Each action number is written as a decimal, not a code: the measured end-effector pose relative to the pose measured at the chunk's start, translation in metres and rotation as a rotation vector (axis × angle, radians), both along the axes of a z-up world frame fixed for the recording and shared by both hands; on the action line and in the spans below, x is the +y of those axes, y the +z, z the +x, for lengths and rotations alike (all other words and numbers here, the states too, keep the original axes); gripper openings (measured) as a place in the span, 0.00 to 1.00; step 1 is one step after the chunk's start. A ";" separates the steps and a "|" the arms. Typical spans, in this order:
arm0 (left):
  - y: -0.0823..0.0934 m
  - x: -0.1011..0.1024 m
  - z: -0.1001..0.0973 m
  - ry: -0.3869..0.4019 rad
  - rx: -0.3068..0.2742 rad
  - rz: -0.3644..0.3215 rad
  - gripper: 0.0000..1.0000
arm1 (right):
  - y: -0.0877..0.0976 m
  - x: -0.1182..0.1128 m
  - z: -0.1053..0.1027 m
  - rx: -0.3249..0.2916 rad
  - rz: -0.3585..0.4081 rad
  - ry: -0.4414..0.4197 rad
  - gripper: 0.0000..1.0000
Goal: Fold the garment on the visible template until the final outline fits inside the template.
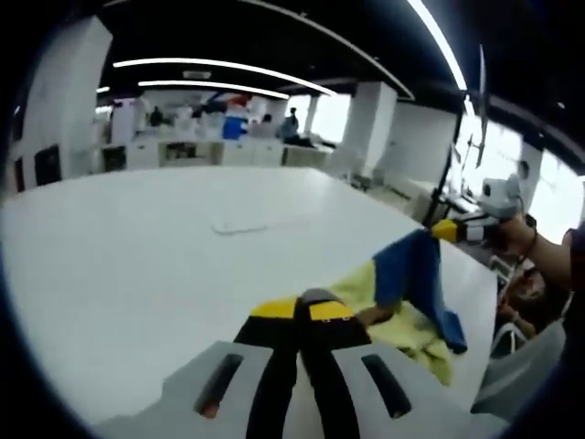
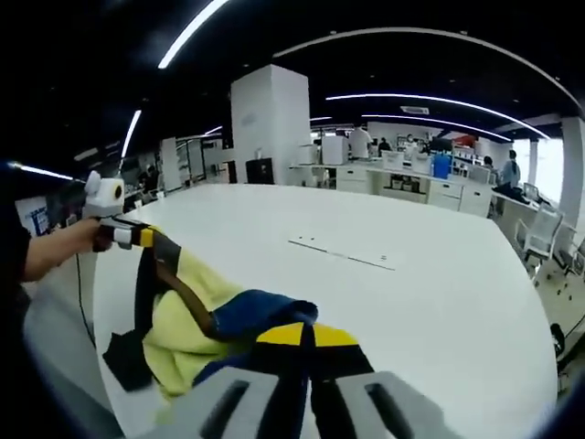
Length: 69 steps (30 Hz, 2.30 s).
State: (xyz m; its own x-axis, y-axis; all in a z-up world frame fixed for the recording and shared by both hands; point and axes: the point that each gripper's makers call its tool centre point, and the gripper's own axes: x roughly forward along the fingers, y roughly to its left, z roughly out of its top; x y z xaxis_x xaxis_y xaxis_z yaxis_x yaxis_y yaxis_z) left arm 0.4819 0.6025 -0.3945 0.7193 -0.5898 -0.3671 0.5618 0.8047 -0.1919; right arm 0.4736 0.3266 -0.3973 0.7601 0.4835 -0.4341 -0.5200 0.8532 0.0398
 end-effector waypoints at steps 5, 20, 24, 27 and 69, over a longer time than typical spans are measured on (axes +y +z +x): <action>0.010 0.004 0.015 -0.001 -0.017 0.013 0.00 | 0.004 -0.013 0.004 -0.012 -0.007 -0.038 0.00; 0.010 -0.007 0.072 -0.062 -0.038 0.014 0.00 | 0.014 -0.044 0.037 -0.072 -0.098 -0.116 0.00; 0.003 -0.013 0.088 -0.074 -0.019 0.001 0.00 | 0.010 -0.052 0.051 -0.086 -0.142 -0.142 0.00; -0.005 -0.016 0.102 -0.068 -0.002 -0.011 0.00 | 0.005 -0.058 0.065 -0.090 -0.153 -0.164 0.00; -0.121 -0.041 0.170 -0.024 0.173 0.153 0.13 | -0.126 -0.099 0.146 0.148 -0.235 -0.261 0.07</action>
